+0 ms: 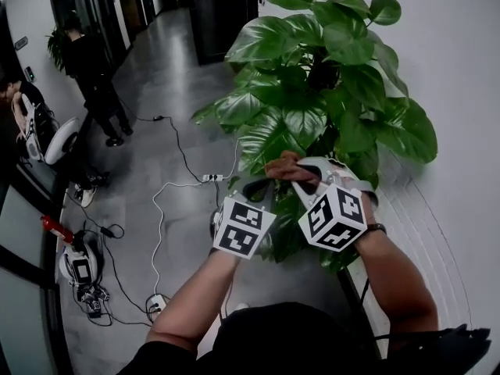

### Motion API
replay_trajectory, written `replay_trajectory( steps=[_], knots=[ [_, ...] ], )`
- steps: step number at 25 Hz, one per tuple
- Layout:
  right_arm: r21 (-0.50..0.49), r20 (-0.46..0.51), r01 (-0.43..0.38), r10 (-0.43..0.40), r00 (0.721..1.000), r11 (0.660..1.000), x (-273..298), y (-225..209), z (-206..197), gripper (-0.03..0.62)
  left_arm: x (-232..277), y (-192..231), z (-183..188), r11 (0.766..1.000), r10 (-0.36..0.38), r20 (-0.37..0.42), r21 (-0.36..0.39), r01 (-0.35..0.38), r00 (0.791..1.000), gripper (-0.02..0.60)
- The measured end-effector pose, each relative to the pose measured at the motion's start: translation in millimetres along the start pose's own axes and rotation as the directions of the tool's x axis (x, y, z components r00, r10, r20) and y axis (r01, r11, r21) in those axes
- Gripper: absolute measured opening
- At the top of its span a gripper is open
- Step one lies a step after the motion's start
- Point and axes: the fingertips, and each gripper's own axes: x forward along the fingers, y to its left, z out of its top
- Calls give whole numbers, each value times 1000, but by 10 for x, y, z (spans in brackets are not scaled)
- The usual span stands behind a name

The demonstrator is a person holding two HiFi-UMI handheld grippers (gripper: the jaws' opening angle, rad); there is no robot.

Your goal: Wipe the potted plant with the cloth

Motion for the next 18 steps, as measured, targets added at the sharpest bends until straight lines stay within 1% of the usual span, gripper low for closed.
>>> replay_trajectory(
  steps=[3, 6, 11, 15, 18],
  knots=[
    [55, 100, -43, 37, 994, 998, -286, 49, -20, 64, -158, -130, 43, 998, 57, 9, -37, -57, 998, 17],
    [105, 185, -66, 46, 982, 992, -584, 30, -129, 64, -304, -331, 91, 992, 110, 23, -66, -108, 994, 17],
    [208, 331, -114, 39, 943, 971, -1140, 20, -421, 64, -520, -765, 93, 974, 189, 36, -135, -183, 981, 17],
    [298, 400, -140, 9, 916, 944, -1529, 32, -762, 64, -660, -1132, -13, 961, 230, 9, -161, -226, 973, 17],
    [364, 414, -148, -17, 910, 920, -1638, 35, -1073, 64, -708, -1306, -80, 956, 246, -21, -162, -246, 969, 17]
  ],
)
